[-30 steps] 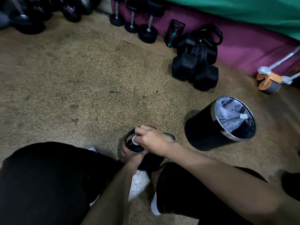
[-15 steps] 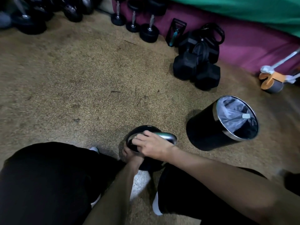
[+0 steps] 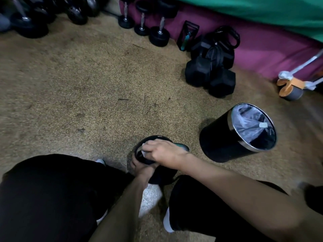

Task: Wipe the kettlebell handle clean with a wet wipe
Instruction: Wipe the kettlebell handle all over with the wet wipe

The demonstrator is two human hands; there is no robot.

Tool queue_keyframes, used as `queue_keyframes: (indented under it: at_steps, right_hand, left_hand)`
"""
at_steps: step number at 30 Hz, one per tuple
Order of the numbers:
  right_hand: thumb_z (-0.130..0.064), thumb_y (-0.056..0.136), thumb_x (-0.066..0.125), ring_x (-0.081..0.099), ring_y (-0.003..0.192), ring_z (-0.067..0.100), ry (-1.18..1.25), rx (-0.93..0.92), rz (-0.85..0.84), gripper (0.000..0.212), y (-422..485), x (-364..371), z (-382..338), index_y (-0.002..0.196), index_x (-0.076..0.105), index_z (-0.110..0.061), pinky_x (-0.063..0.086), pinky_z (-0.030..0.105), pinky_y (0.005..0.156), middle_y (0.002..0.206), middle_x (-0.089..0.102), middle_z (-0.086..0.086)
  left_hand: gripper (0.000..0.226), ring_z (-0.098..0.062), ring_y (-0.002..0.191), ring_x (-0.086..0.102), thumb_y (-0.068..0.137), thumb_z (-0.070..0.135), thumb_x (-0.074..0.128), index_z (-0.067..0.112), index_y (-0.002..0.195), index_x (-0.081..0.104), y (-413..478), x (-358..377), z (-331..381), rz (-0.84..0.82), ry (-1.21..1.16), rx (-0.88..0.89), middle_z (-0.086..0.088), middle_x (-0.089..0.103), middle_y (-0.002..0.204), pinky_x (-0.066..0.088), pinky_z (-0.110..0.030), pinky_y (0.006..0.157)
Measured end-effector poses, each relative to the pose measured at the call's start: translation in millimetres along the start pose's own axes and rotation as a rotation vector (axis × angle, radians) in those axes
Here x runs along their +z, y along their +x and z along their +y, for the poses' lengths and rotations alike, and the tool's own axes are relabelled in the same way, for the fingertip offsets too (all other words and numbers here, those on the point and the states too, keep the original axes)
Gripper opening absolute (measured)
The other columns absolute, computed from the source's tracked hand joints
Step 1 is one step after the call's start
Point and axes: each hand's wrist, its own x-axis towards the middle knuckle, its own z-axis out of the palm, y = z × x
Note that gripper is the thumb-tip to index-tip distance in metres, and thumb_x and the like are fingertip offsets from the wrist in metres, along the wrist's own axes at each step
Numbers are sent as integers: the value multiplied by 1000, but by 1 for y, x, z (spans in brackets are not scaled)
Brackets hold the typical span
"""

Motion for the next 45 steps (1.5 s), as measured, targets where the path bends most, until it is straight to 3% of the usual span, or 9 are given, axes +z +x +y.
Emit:
queue_keyframes:
  at_steps: [6,11,17,23,29,34,38,43,45]
  right_hand:
    - [-2,82,61,61,94,21,352,220,19,28,-1,-20,17,107,70,-10,49,27,78,100,64,4]
    - [1,80,62,63,94,21,413,208,-37,28,10,-22,14,103,72,-11,52,31,81,103,67,4]
    - [-10,87,62,65,92,18,542,420,-51,17,16,-24,29,100,73,-15,51,32,88,103,71,2]
    - [-8,86,63,66,96,13,621,441,-67,18,19,-29,29,100,74,-13,46,19,89,103,73,2]
    - [-18,89,60,63,99,22,494,451,-154,18,21,-36,32,102,72,-19,47,23,87,106,71,6]
    - [-15,87,61,64,100,17,496,379,-166,20,27,-36,27,101,74,-20,44,19,86,105,72,1]
    - [-11,89,58,63,104,16,568,416,-151,22,24,-35,31,106,72,-16,39,25,102,106,72,2]
    - [-8,84,62,63,101,17,530,384,-179,23,25,-35,38,100,74,-20,48,28,94,104,73,2]
    - [-6,84,62,65,97,13,584,397,-170,24,27,-32,38,98,74,-21,46,29,98,101,73,-2]
  left_hand:
    - [141,-27,165,22,60,38,107,23,171,21,-6,-2,4,10,-25,12,-10,21,176,26,-43,133]
    - [138,-27,161,33,61,34,107,21,170,24,-10,-5,6,-16,-79,30,-10,26,174,33,-40,129]
    - [137,-27,161,32,64,34,106,17,170,22,-16,-9,9,-37,-65,33,-13,23,174,31,-37,129]
    - [137,-26,159,35,59,34,108,18,168,27,-18,-9,9,-28,-76,39,-11,28,172,33,-39,130]
    - [138,-26,160,33,59,34,108,17,169,25,-18,-9,9,-43,-93,35,-12,27,172,31,-37,130]
    - [166,-26,152,47,16,70,92,22,163,34,-10,-6,3,-40,-100,63,-8,41,166,42,-45,125]
    - [168,-26,151,49,15,70,94,24,164,33,-4,-5,-2,-47,-132,53,-7,42,166,44,-47,124]
    - [157,-28,155,42,36,53,109,24,167,28,-7,-8,-1,-59,-127,34,-8,33,170,41,-49,126]
    - [163,-28,157,40,29,58,105,24,168,27,-7,-8,0,-59,-125,35,-9,32,171,39,-49,127]
